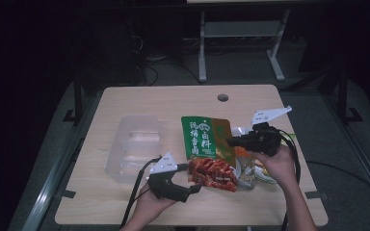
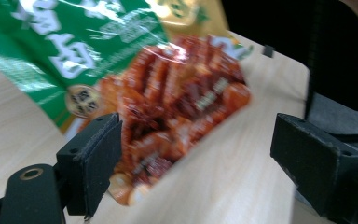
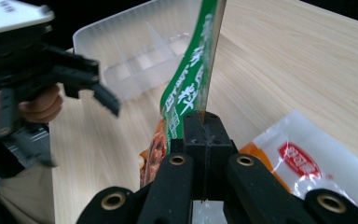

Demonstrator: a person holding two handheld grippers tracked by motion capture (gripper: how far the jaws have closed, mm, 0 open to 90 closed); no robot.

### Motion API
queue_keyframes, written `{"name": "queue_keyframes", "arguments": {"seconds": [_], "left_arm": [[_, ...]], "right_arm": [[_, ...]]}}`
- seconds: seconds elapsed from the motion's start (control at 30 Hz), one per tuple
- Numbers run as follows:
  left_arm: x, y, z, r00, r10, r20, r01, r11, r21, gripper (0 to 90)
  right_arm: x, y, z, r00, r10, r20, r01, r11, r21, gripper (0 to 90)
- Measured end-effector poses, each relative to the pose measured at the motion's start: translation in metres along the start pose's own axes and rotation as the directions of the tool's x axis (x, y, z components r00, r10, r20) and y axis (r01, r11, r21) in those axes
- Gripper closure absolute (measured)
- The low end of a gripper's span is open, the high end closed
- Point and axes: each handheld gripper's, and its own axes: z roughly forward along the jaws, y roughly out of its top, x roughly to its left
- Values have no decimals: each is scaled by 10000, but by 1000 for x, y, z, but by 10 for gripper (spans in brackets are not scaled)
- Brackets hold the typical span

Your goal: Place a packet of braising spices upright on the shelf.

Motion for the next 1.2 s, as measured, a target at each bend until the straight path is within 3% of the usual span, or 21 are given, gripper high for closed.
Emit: {"name": "queue_keyframes", "arguments": {"seconds": [0.13, 0.2, 0.27, 0.3, 0.4, 0.43, 0.5, 0.6, 0.63, 0.7, 0.83, 0.9, 1.2], "left_arm": [[8, 4, 12, 9969, -611, -495, 612, 9981, -5, 159], [13, 6, 19, 9951, -916, -359, 919, 9958, 42, 160], [18, 6, 26, 9937, -1005, -488, 1017, 9946, 223, 161], [20, 7, 32, 9905, -1283, -502, 1300, 9910, 317, 161], [24, 9, 36, 9913, -1216, -508, 1236, 9916, 380, 161], [28, 10, 40, 9915, -1255, -331, 1277, 9890, 744, 165], [30, 11, 41, 9911, -1310, -248, 1325, 9883, 751, 173], [35, 16, 44, 9887, -1498, 76, 1487, 9857, 788, 254], [36, 17, 44, 9905, -1371, 114, 1359, 9879, 752, 303], [35, 17, 44, 9943, -1065, -102, 1069, 9914, 753, 440], [39, 15, 38, 9908, -1348, 61, 1344, 9898, 478, 704], [39, 15, 36, 9903, -1380, 151, 1372, 9895, 444, 774], [35, 15, 30, 9954, -925, -265, 934, 9950, 354, 854]], "right_arm": [[-1, -10, -7, 9999, -73, 115, 73, 10000, 31, 900], [-2, -13, -11, 9999, -111, 108, 113, 9999, -119, 900], [-3, -15, -16, 9999, -113, 67, 115, 9996, -262, 900], [-3, -15, -20, 9997, -241, 18, 241, 9991, -345, 900], [-1, -14, -22, 9991, -418, 53, 419, 9986, -335, 900], [0, -13, -23, 9985, -547, 0, 547, 9978, -388, 900], [1, -13, -23, 9982, -593, -95, 588, 9973, -451, 900], [3, -12, -22, 9961, -829, -285, 812, 9951, -565, 900], [3, -12, -22, 9959, -853, -293, 835, 9949, -567, 900], [3, -13, -21, 9960, -823, -334, 804, 9953, -547, 900], [-1, -16, -20, 9972, -662, -343, 644, 9967, -503, 900], [-1, -17, -18, 9974, -639, -336, 621, 9968, -505, 900], [-4, -19, -12, 9988, -404, -269, 389, 9977, -547, 894]]}}
